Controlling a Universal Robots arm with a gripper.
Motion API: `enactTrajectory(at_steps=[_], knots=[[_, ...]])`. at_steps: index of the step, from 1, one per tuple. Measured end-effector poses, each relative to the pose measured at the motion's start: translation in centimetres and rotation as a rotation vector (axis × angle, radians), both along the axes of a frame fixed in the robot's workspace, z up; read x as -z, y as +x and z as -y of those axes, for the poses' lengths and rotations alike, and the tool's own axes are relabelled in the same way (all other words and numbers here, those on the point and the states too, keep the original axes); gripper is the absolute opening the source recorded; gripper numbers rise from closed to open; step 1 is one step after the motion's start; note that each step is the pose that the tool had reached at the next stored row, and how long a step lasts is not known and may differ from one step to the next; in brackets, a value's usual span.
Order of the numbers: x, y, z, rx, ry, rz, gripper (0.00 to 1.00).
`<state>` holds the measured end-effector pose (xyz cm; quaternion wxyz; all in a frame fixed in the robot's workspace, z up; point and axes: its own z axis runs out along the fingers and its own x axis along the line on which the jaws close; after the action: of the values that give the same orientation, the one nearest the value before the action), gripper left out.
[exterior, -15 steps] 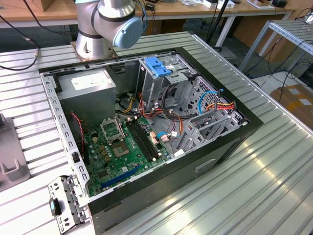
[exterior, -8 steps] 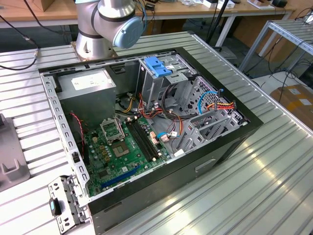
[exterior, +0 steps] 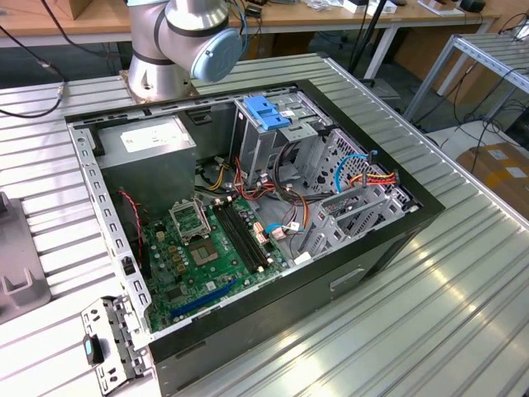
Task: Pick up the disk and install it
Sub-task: 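Pick up the disk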
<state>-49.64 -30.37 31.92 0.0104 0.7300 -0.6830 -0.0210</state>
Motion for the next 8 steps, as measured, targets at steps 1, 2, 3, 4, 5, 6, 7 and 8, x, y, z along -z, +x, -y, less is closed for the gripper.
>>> enactTrajectory(at_steps=[1, 2, 3, 4, 5, 6, 7, 8], knots=[[-0.04, 0.00, 0.00, 0.000, 0.0000, -0.0001, 0.37], [-0.08, 0.00, 0.00, 0.000, 0.0000, -0.0001, 0.37], [-0.12, 0.00, 0.00, 0.000, 0.0000, -0.0001, 0.37], [-0.16, 0.00, 0.00, 0.000, 0.0000, 0.0000, 0.37], [-0.19, 0.00, 0.00, 0.000, 0.0000, 0.0001, 0.37], [-0.25, 0.00, 0.00, 0.000, 0.0000, 0.0000, 0.37], [-0.28, 0.00, 0.00, 0.000, 0.0000, -0.0001, 0.37], [-0.31, 0.00, 0.00, 0.000, 0.0000, 0.0000, 0.37]])
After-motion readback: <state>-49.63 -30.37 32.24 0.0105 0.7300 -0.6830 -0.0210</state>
